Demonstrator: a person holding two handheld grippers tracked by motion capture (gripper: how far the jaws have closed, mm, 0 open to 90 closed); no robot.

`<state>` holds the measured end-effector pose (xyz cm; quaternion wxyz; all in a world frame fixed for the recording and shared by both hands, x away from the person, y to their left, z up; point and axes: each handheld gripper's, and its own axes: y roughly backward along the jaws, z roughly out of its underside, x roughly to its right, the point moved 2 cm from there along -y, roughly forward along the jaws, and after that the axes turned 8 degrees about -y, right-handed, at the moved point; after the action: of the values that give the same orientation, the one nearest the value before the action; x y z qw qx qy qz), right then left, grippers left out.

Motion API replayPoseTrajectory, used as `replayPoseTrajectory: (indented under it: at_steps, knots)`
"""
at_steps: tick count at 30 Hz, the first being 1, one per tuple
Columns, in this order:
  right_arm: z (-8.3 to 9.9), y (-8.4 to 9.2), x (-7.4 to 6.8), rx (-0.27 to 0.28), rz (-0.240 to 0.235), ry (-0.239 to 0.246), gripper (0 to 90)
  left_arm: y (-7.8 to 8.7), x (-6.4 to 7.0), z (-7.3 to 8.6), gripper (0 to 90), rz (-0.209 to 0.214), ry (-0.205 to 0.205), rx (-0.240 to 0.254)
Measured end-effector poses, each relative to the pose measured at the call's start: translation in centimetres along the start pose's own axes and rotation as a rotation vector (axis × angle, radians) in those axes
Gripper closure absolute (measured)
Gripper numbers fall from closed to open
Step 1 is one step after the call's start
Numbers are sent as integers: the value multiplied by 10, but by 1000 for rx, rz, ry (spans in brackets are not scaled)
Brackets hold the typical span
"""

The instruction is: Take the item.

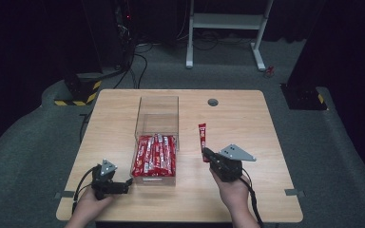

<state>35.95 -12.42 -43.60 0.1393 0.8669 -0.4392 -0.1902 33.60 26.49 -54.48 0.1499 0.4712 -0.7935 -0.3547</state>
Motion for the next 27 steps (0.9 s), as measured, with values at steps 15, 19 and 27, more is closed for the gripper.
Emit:
replayPoseTrajectory:
  at_steps: [15, 19, 27]
  knots:
    - [-3, -8, 23, 7, 47, -19, 900, 0, 1, 0, 6, -5, 4, 4]
    - [-2, -11, 30, 0, 61, -31, 900, 0, 1, 0, 6, -5, 4, 3]
    - [2, -18, 45, -6, 91, -44, 900, 0, 1, 0, 6, -5, 4, 3]
